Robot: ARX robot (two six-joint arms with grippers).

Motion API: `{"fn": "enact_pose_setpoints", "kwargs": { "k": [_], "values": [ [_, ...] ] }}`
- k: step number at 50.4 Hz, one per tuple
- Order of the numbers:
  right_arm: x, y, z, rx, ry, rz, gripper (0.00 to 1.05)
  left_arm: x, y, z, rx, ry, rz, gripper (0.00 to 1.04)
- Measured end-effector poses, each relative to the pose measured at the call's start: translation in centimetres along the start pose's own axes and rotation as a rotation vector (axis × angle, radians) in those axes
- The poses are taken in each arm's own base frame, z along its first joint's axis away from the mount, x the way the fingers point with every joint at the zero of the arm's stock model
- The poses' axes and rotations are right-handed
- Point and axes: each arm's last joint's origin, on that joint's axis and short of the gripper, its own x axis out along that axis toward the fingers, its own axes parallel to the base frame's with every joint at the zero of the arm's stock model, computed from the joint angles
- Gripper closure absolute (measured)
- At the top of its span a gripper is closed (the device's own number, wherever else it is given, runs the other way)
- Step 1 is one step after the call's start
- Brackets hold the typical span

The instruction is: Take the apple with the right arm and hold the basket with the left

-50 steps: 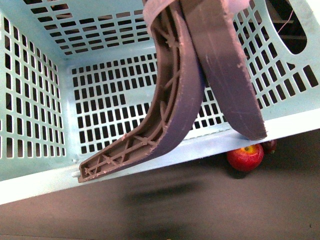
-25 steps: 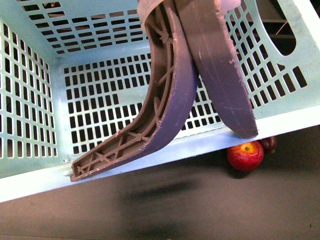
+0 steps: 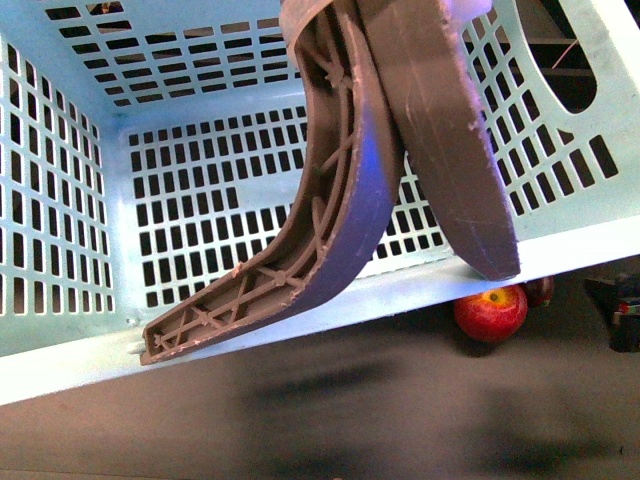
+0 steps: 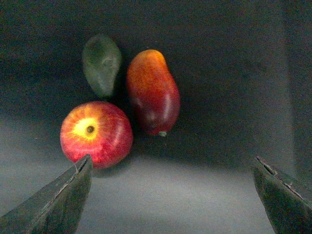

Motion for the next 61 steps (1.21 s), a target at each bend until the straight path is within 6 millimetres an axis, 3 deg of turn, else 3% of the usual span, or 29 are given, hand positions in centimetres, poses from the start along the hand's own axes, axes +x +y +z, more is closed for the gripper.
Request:
{"fn": "enact_pose_setpoints", "kwargs": {
  "k": [8,25,44,61],
  "values": [
    [3.1,1.7,-0.3,-0.089,0.004,0.062,0.09,0.0,0.0,0.0,0.0,0.0,0.0,0.86],
    [7.5,5.0,-0.4,-0.186,0.015,0.162,0.09,0.0,0.0,0.0,0.0,-0.001,0.001,0.86],
    [10.4,6.1,-0.7,-0.233,0.032,0.192,0.09,0.0,0.0,0.0,0.0,0.0,0.0,0.86],
    [11.2,6.5,-1.8,-0.245,0.061,0.21,0.09,0.0,0.0,0.0,0.0,0.0,0.0,0.86]
  ]
}}
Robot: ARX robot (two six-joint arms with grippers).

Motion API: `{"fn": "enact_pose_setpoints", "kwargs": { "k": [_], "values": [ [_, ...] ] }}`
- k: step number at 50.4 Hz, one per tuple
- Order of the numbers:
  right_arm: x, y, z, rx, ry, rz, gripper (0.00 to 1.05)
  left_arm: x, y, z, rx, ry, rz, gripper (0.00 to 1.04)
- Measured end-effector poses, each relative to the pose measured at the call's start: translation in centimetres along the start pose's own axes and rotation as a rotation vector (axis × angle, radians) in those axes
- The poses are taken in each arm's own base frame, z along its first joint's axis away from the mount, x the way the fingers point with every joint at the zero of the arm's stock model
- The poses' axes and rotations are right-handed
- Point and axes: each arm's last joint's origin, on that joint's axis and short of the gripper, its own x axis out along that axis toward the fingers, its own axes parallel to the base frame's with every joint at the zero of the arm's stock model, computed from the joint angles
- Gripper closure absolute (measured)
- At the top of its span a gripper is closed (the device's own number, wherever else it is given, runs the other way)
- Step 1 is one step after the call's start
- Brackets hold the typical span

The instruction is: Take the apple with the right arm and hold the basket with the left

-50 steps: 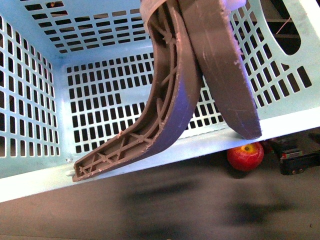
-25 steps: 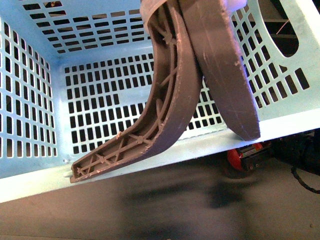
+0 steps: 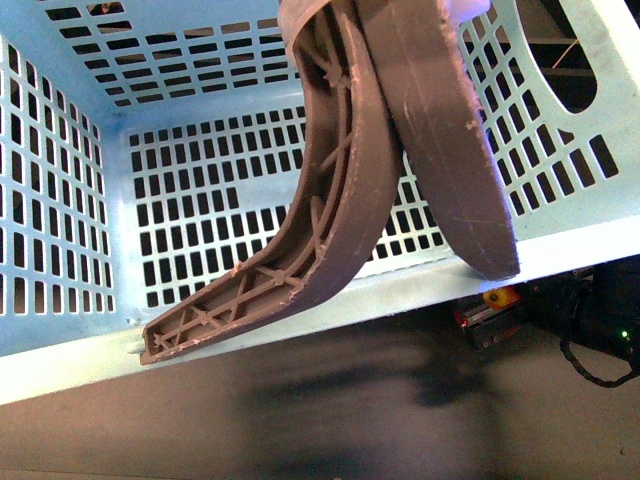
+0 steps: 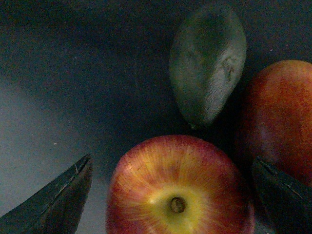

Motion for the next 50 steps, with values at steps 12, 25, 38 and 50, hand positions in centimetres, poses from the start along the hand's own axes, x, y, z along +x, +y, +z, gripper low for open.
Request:
{"fn": "enact_pose_setpoints", "kwargs": {
  "k": [12,25,38,50],
  "values": [
    [0.7,0.1,-0.6,-0.014,0.025,-0.006,0.09,0.0,0.0,0.0,0.0,0.0,0.0,0.86],
    [1.2,0.1,-1.1,-0.011,0.056,-0.017,0.09,0.0,0.0,0.0,0.0,0.0,0.0,0.86],
    [1.3,0.2,-1.4,-0.009,0.069,-0.022,0.21,0.0,0.0,0.0,0.0,0.0,0.0,0.86],
    [-0.5,0.2,-1.5,0.022,0.059,-0.033,0.24,0.0,0.0,0.0,0.0,0.0,0.0,0.86]
  ]
}}
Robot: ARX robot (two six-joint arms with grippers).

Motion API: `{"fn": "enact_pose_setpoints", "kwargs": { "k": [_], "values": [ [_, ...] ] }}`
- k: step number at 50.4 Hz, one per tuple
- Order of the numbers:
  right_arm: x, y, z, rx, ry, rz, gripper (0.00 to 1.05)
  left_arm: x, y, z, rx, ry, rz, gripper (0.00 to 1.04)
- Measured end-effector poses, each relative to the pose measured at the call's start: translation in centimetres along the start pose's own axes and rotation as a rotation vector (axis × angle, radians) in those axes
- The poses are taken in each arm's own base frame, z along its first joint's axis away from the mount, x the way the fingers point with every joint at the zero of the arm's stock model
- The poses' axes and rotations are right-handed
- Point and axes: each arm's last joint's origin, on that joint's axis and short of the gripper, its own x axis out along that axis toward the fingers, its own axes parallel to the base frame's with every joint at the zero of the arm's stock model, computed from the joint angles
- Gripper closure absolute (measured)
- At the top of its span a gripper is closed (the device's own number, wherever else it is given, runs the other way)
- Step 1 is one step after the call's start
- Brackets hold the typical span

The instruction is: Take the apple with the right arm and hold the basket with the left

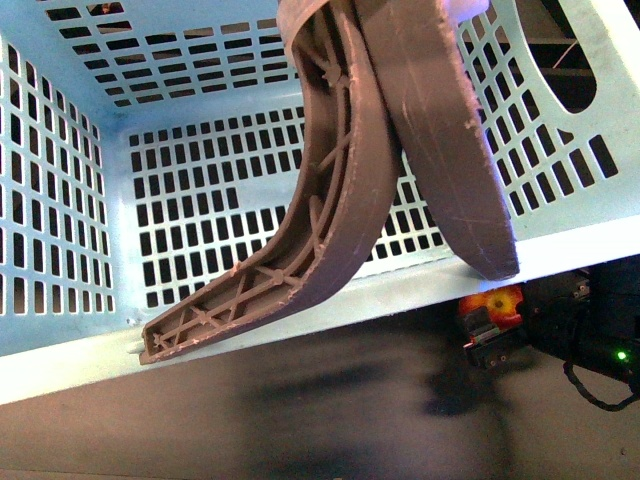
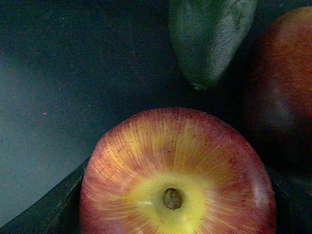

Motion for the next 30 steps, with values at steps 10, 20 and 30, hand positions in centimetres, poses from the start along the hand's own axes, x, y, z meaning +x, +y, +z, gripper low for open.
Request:
{"fn": "enact_pose_setpoints", "kwargs": {
  "k": [10,20,30],
  "values": [
    [-4.2,-1.6,1.8,0.046,-0.087,-0.039,0.24,0.0,0.0,0.0,0.0,0.0,0.0,0.86],
    [-8.3,-3.8,2.7,0.122,-0.141,-0.103,0.24,0.0,0.0,0.0,0.0,0.0,0.0,0.86],
    [-13.8,-6.3,5.6,0.199,-0.247,-0.185,0.24,0.0,0.0,0.0,0.0,0.0,0.0,0.86]
  ]
}}
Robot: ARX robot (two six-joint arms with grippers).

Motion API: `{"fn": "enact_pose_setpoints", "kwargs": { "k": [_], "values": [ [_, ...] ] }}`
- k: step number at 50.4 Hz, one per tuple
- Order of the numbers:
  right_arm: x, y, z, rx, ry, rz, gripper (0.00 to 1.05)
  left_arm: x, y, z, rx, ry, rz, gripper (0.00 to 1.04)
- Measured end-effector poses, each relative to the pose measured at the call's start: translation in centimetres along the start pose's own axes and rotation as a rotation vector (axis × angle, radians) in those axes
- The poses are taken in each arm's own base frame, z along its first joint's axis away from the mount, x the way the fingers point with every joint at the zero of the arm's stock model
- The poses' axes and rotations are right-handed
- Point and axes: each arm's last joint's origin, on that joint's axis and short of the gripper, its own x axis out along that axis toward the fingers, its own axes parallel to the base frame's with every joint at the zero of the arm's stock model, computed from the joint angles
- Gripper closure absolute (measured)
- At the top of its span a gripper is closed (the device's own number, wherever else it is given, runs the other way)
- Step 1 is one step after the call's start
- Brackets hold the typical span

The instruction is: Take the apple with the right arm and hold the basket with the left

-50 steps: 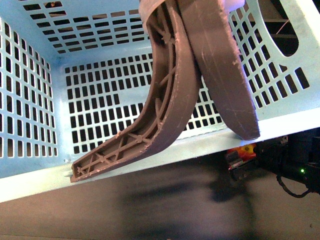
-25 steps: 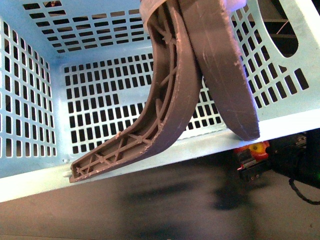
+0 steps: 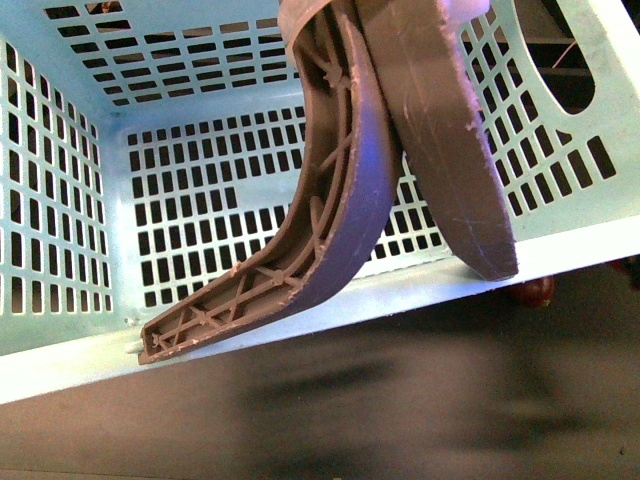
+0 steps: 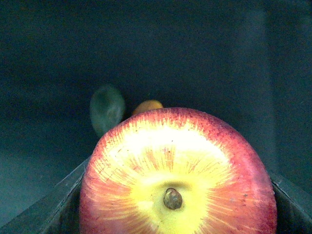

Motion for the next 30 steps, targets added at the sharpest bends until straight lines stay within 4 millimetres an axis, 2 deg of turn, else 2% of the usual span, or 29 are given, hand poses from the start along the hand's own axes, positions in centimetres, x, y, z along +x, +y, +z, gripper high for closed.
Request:
{"fn": "enact_pose_setpoints", "kwargs": {
  "k": [5,9,11,16,22,25,30],
  "values": [
    [-1.3,-0.4,2.1,0.007,-0.055,-0.034,0.24,0.0,0.0,0.0,0.0,0.001,-0.001,0.86],
    [-2.9,-0.6,4.6,0.024,-0.124,-0.072,0.24,0.0,0.0,0.0,0.0,0.001,-0.001,0.86],
    [-4.1,-0.4,6.4,0.046,-0.177,-0.073,0.24,0.0,0.0,0.0,0.0,0.0,0.0,0.86],
    [-5.8,0.5,8.8,0.062,-0.254,-0.058,0.24,0.0,0.0,0.0,0.0,-0.001,0.001,0.86],
    [-8.8,3.3,12.8,0.076,-0.406,-0.029,0.24,0.0,0.0,0.0,0.0,0.0,0.0,0.86],
    [-9.8,4.9,14.2,0.085,-0.46,0.003,0.24,0.0,0.0,0.0,-0.001,0.0,0.0,0.86],
    [-10.3,7.7,15.2,0.077,-0.49,0.08,0.24,0.0,0.0,0.0,0.0,-0.001,0.001,0.86]
  ]
}}
